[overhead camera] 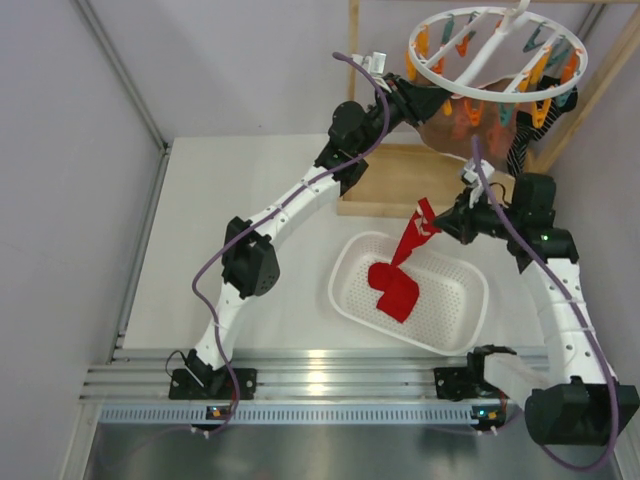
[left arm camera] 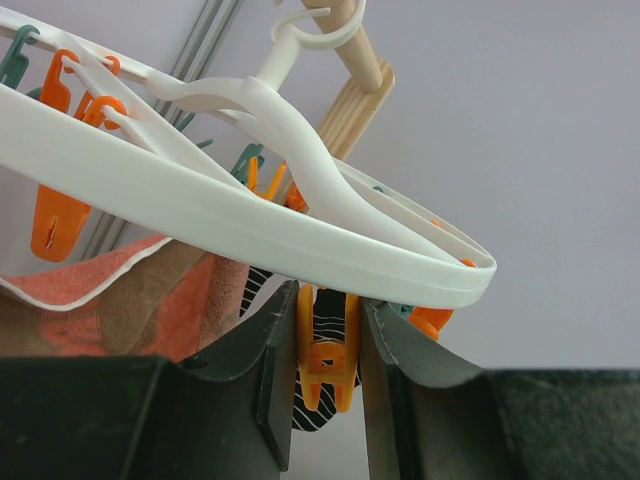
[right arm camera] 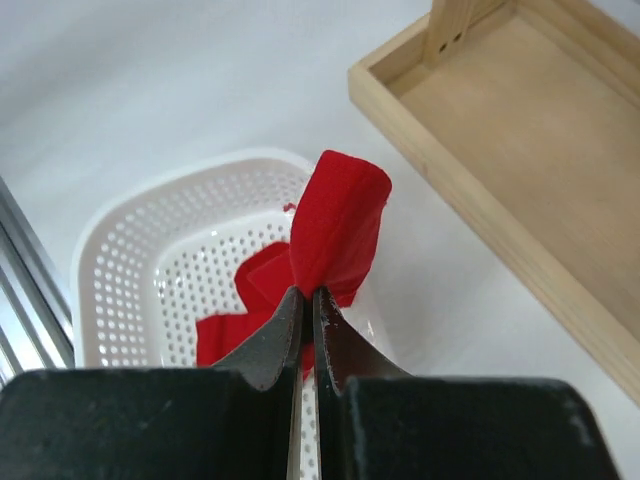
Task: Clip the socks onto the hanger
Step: Clamp the sock onto the hanger.
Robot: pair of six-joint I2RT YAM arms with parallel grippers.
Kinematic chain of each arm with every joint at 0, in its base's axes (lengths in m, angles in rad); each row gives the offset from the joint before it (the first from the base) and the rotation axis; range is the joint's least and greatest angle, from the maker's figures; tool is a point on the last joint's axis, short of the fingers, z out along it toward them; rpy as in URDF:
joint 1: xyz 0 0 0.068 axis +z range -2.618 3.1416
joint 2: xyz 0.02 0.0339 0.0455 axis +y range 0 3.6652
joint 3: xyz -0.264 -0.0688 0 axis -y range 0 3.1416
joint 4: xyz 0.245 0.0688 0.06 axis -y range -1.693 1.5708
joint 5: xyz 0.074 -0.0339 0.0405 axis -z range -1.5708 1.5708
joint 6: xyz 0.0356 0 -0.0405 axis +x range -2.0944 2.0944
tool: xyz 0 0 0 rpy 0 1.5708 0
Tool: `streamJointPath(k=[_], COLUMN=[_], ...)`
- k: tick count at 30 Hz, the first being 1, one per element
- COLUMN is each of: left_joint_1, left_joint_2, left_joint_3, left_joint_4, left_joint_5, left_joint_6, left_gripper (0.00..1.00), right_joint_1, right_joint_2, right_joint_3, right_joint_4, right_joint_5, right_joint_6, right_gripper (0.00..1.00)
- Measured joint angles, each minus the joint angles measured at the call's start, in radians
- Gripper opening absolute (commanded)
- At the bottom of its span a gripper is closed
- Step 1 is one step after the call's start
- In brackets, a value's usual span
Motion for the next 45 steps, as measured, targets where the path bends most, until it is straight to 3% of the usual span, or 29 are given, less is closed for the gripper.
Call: streamJointPath(k=[8, 15, 28, 35, 45], left_joint_1=[0.000, 0.000, 0.000, -0.001, -0.002], left_joint_2=[0.000, 0.000, 0.000, 0.000, 0.000], left_joint_3=[-0.002, -0.002, -0.003, -0.005, -0.017], left_joint_4=[0.002, 0.002, -0.006, -0.017, -0.018], left_joint_5=[0.000, 0.000, -0.035, -0.059, -0.076], left_joint_6=[-0.006, -0.012, -0.091, -0.122, -0.142], left_gripper=[0.00, 0.00, 0.00, 0.00, 0.00], right_joint_1=[-0.080, -0.081, -0.016, 0.024, 0.028], right_joint_2=[-0.084, -0.064, 0.041, 0.043, 0.079], right_joint_3=[-0.025, -0.026, -0.022, -0.027, -0.029], right_joint_4=[0.358, 0.621, 0.858, 0.972, 0.986], right_joint_5=[0.003, 0.125, 0.311, 0.313, 0.301], right_joint_6=[0.397, 0.554, 0.578, 0.565, 0.547], right_gripper=[0.00, 0.00, 0.00, 0.00, 0.00])
